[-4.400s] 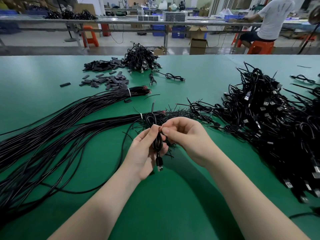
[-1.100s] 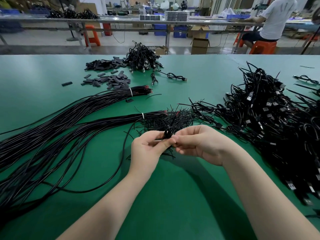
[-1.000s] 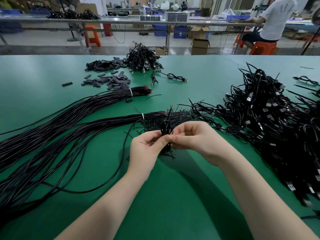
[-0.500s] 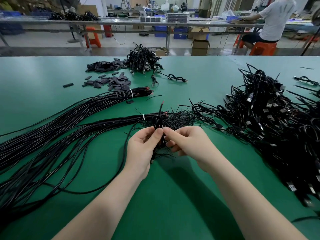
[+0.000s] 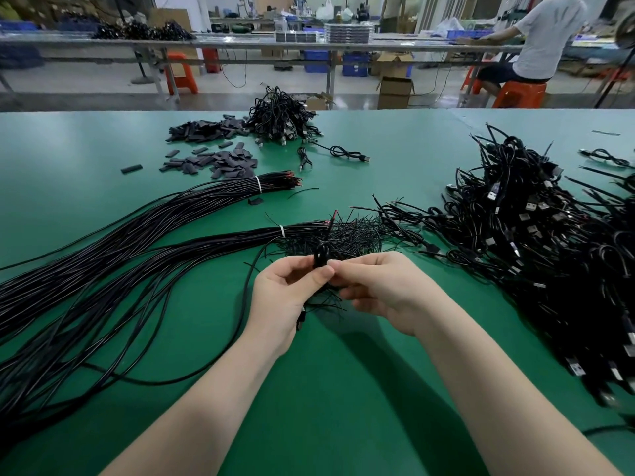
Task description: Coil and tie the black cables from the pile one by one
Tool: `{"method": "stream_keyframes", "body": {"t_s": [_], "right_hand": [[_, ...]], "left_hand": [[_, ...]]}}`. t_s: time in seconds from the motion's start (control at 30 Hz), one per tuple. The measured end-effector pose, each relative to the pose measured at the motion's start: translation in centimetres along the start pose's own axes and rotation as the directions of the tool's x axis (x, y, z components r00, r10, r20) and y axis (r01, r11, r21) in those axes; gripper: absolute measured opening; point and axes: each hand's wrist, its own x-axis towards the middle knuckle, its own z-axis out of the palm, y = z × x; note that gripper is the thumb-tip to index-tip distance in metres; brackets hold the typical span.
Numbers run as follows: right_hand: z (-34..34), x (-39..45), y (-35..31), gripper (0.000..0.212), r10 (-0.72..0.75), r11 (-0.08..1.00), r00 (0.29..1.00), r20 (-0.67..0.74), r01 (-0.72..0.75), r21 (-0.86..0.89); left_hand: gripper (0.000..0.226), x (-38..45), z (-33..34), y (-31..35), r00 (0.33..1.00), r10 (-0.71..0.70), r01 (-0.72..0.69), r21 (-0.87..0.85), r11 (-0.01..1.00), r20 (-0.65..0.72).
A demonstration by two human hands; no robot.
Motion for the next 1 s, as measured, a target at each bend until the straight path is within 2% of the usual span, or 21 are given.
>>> {"method": "stream_keyframes", "body": {"t_s": [0.13, 0.17, 0.23, 0.3, 0.4, 0.47, 0.53, 0.57, 0.6, 0.7, 0.83, 0.93, 1.0], "right_hand": [[0.1, 0.2, 0.2, 0.011, -0.048, 0.999, 0.998, 0.03, 0.048, 0.012], [0.2, 0.3, 0.3, 0.013, -0.102, 0.994, 0.994, 0.026, 0.103, -0.024], [0.5, 0.7, 0.7, 0.018, -0.276, 0.932, 0.961, 0.0, 0.268, -0.242], [0.7, 1.0, 1.1, 0.022, -0.463, 0.774, 0.886, 0.005, 0.407, -0.484], [0.8, 1.2, 1.6, 0.017, -0.676, 0.551, 0.733, 0.068, 0.565, -0.613], [1.0, 1.2, 1.9, 0.009, -0.794, 0.302, 0.583, 0.172, 0.624, -0.721], [1.4, 1.3, 2.5, 0.012, -0.86, -0.015, 0.41, 0.303, 0.575, -0.818], [1.4, 1.4, 2.7, 0.016, -0.874, -0.099, 0.348, 0.339, 0.556, -0.825], [1.4, 1.4, 2.9, 0.019, -0.886, -0.11, 0.323, 0.333, 0.552, -0.827], [0.6, 1.6, 3.0, 0.015, -0.909, -0.023, 0.339, 0.241, 0.536, -0.844], [0.1, 1.7, 2.6, 0.021, -0.887, -0.012, 0.376, 0.267, 0.56, -0.829], [0.3, 1.5, 2.4, 0.017, -0.872, 0.102, 0.433, 0.23, 0.619, -0.779], [0.2, 1.6, 2.4, 0.014, -0.874, 0.168, 0.444, 0.198, 0.658, -0.734]], "left_hand": [[0.016, -0.1, 0.1, 0.0, 1.0, 0.003, -0.003, 0.02, 1.0, 0.01], [0.016, -0.1, 0.1, 0.1, 1.0, 0.0, 0.0, 0.02, 1.0, 0.005], [0.02, -0.1, 0.3, 0.2, 0.999, -0.013, 0.013, 0.005, 1.0, -0.03], [0.027, -0.1, 0.3, 0.4, 0.996, -0.036, 0.036, -0.008, 0.999, -0.079], [0.038, 0.0, 0.3, 0.6, 0.989, -0.096, 0.097, 0.002, 0.995, -0.115], [0.036, 0.0, 0.2, 0.8, 0.987, -0.125, 0.128, 0.02, 0.992, -0.105], [0.029, 0.0, 0.2, 1.1, 0.984, -0.165, 0.168, 0.034, 0.985, -0.072], [0.027, 0.0, 0.1, 1.2, 0.982, -0.182, 0.184, 0.04, 0.982, -0.049], [0.027, 0.0, 0.0, 1.3, 0.98, -0.195, 0.196, 0.042, 0.98, -0.027], [0.031, -0.1, 0.1, 1.4, 0.979, -0.198, 0.196, 0.033, 0.98, 0.04], [0.027, -0.6, 0.5, 1.2, 0.974, -0.158, 0.139, 0.124, 0.983, 0.163], [0.025, -0.5, 0.3, 1.3, 0.969, -0.166, 0.148, 0.106, 0.983, 0.184], [0.026, -0.4, 0.0, 1.4, 0.965, -0.18, 0.166, 0.084, 0.982, 0.192]]}}
